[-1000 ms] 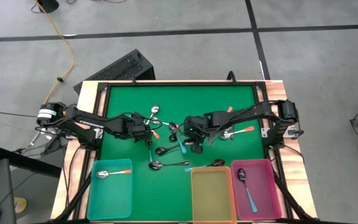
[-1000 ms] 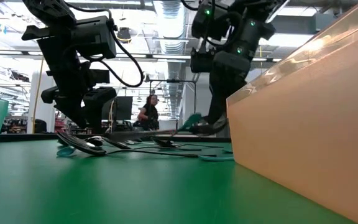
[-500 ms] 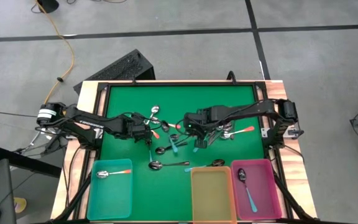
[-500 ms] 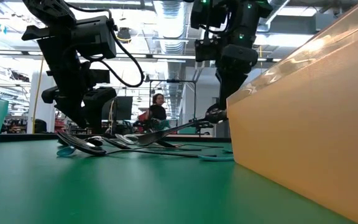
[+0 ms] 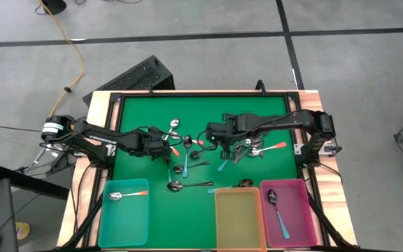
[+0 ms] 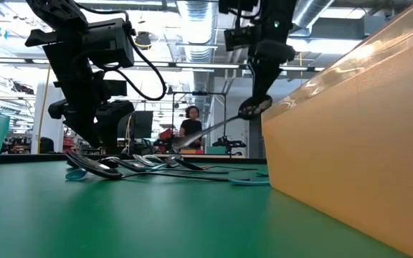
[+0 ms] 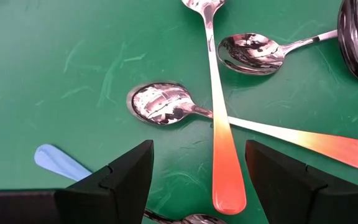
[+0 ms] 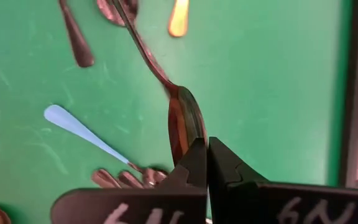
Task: Sort silverware by color (type)
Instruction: Put the black spoon into the orange bin
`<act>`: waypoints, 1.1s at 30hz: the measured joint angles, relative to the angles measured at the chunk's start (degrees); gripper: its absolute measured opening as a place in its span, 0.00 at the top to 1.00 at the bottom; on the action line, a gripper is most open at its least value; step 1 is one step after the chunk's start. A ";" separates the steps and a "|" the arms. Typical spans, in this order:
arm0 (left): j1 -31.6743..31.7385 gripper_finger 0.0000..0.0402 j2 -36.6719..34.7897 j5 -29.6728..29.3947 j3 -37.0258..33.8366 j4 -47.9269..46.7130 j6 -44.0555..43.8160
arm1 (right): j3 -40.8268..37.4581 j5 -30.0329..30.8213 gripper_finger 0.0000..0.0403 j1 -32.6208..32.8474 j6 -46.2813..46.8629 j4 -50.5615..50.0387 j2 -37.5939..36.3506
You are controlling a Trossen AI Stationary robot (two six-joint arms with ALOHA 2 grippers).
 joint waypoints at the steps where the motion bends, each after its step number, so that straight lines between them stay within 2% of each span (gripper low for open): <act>1: 0.00 0.41 0.00 -0.01 0.00 0.00 0.00 | 0.93 0.41 0.99 -0.13 -0.34 -0.78 -0.02; 10: 0.00 0.41 0.00 0.01 0.00 -0.02 -0.02 | 10.33 2.98 0.99 -0.80 -7.13 -6.84 -0.04; 18: -0.01 0.41 0.00 0.01 0.00 -0.02 0.20 | 19.97 2.61 0.99 0.21 -12.40 -11.34 -0.04; 23: -0.01 0.41 0.00 0.01 0.00 -0.02 0.20 | 25.23 -5.18 0.99 1.43 -14.33 -14.79 -0.36; 29: 0.00 0.41 0.00 -0.01 0.00 0.08 0.21 | 25.66 -16.09 0.99 5.14 -16.52 -15.89 -4.49; 33: 0.00 0.41 0.00 -0.07 0.02 0.51 0.22 | 25.44 -18.39 0.99 8.77 -11.31 -15.60 -7.38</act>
